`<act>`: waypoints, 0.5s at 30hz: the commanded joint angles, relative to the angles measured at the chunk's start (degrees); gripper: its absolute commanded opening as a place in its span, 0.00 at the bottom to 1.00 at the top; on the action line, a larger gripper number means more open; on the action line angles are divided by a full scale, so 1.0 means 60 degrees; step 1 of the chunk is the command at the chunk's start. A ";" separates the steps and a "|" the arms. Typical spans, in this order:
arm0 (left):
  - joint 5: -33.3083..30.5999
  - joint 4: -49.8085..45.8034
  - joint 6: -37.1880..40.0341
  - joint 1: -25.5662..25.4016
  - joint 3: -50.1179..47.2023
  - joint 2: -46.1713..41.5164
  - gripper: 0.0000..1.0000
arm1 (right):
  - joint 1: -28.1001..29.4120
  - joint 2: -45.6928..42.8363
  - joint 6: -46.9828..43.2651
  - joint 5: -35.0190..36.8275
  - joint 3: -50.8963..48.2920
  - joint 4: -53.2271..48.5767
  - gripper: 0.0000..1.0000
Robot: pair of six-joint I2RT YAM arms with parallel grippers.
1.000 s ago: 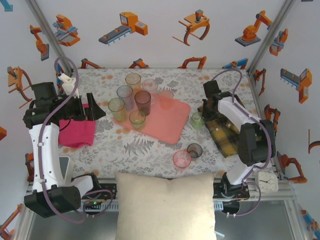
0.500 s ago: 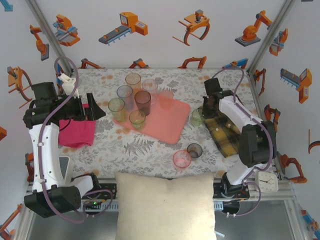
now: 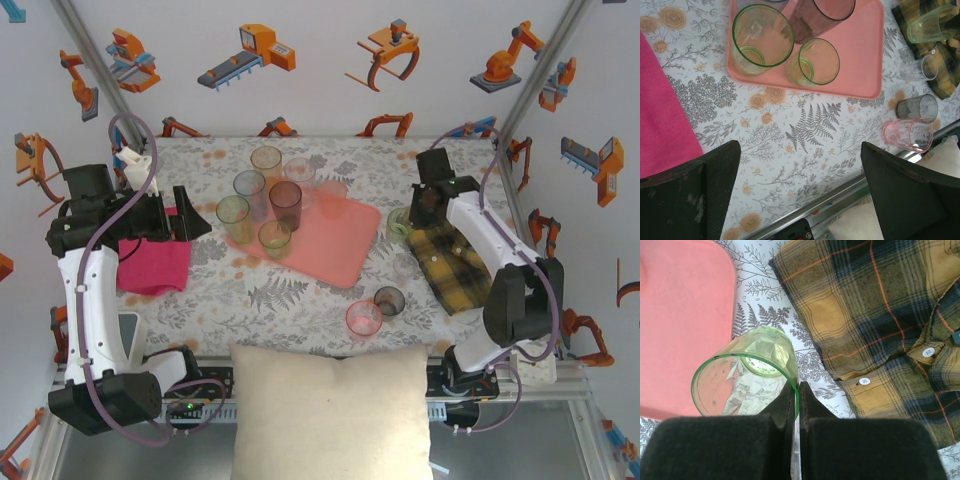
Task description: Place the glasses into the tray
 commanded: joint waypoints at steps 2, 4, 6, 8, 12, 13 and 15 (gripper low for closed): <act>0.0092 -0.0010 0.0088 0.0055 0.0035 -0.0161 0.97 | -0.0067 -0.0547 -0.0144 0.0145 0.0236 -0.0296 0.02; 0.0095 -0.0008 0.0087 0.0055 0.0039 -0.0190 0.97 | -0.0067 -0.0638 -0.0138 0.0167 0.0262 -0.0367 0.02; 0.0120 -0.0010 0.0087 0.0055 0.0016 -0.0218 0.97 | -0.0067 -0.0682 -0.0142 0.0186 0.0316 -0.0463 0.02; 0.0124 -0.0006 0.0076 0.0056 -0.0032 -0.0261 0.97 | -0.0067 -0.0762 -0.0122 0.0172 0.0338 -0.0551 0.02; 0.0138 0.0024 0.0079 0.0055 -0.0094 -0.0279 0.97 | -0.0052 -0.1011 -0.0112 0.0200 0.0338 -0.0676 0.03; 0.0158 0.0015 0.0070 0.0055 -0.0066 -0.0279 0.97 | -0.0060 -0.1060 -0.0111 0.0221 0.0356 -0.0722 0.03; 0.0160 0.0022 0.0058 0.0055 -0.0052 -0.0269 0.97 | -0.0052 -0.1129 -0.0111 0.0205 0.0384 -0.0786 0.03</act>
